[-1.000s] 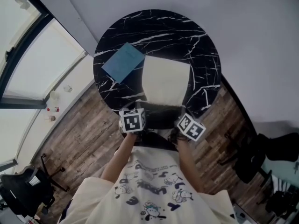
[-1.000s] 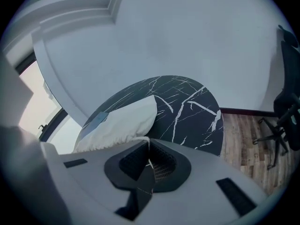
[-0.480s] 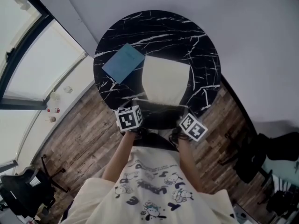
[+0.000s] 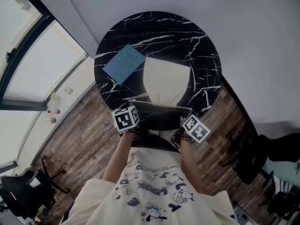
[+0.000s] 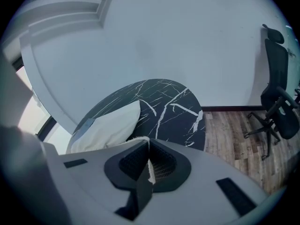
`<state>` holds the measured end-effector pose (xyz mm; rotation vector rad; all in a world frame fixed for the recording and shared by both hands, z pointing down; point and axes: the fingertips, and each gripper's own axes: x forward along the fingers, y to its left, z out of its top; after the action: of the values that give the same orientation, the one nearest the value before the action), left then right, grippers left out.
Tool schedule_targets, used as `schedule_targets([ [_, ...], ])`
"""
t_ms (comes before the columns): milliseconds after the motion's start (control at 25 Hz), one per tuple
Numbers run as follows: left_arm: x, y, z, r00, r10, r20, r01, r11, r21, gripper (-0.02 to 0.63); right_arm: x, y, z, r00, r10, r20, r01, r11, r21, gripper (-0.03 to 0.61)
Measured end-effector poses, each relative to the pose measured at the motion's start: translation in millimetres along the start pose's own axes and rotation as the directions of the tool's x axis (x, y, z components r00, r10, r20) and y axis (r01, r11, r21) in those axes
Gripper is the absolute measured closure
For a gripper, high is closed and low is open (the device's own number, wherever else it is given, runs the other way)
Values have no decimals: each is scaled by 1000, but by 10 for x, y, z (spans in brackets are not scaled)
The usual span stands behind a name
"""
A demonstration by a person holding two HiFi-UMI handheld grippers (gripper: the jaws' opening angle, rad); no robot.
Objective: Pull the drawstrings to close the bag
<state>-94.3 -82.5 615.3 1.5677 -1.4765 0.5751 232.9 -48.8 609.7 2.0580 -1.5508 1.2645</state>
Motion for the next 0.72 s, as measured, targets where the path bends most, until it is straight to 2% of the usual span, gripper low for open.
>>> schedule_targets([
  [120,-3,47,34,1000,11,11,-11,1000,-18,569,6,-56,13,1000,-12,5,12,1000,-1,561],
  [280,9,131,32,1000,15,4,-15,998,-69,569,17,-125,2,1000,-23,0,23,999,48,561],
  [440,-7,201,80,999,34,20,-33,998,-58,569,-13,-146,50,999,-34,15,34,998,49,561],
  [560,-4,251,93,999,38,17,-35,992,-123,569,-10,-178,66,999,-43,16,41,997,67,561],
  [640,9,233,66,999,39,8,-38,994,-101,569,37,-206,6,999,-32,-6,32,995,94,561],
  [720,18,163,22,1000,20,-2,-20,1000,-18,568,85,-216,-89,999,-10,-39,13,997,81,561],
])
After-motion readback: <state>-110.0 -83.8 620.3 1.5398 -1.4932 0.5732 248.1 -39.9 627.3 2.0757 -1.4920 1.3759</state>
